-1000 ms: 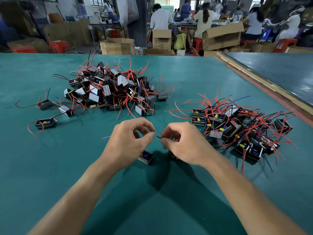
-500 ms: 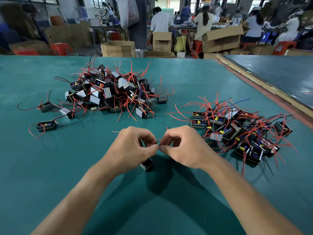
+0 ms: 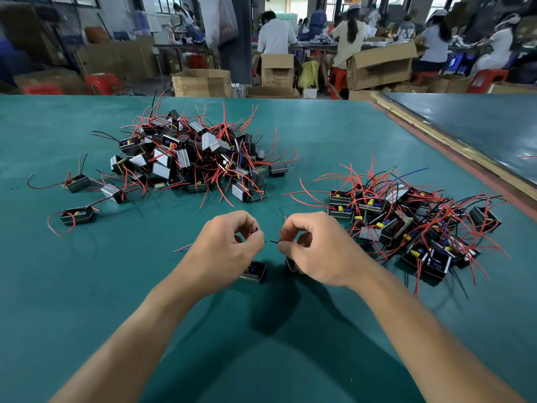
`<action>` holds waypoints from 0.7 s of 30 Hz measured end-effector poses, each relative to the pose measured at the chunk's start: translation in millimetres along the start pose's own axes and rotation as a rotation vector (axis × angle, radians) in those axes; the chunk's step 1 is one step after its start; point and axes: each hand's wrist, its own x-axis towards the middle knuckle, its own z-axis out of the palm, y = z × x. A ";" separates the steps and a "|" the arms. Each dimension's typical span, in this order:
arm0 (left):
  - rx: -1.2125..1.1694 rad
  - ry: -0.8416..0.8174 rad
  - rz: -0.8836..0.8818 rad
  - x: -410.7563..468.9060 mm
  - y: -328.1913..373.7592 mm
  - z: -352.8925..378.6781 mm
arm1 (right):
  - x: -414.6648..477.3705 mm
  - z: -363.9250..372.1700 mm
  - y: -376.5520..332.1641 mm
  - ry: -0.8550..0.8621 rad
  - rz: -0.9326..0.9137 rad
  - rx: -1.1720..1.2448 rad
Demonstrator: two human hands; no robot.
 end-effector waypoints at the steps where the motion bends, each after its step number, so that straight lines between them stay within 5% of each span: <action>1: -0.006 -0.001 -0.010 -0.1 0.6 0.3 | -0.2 0.2 -0.1 0.002 0.004 0.011; 21: -0.153 -0.043 -0.007 -0.5 1.8 -1.7 | -0.7 2.5 1.5 0.030 -0.008 0.050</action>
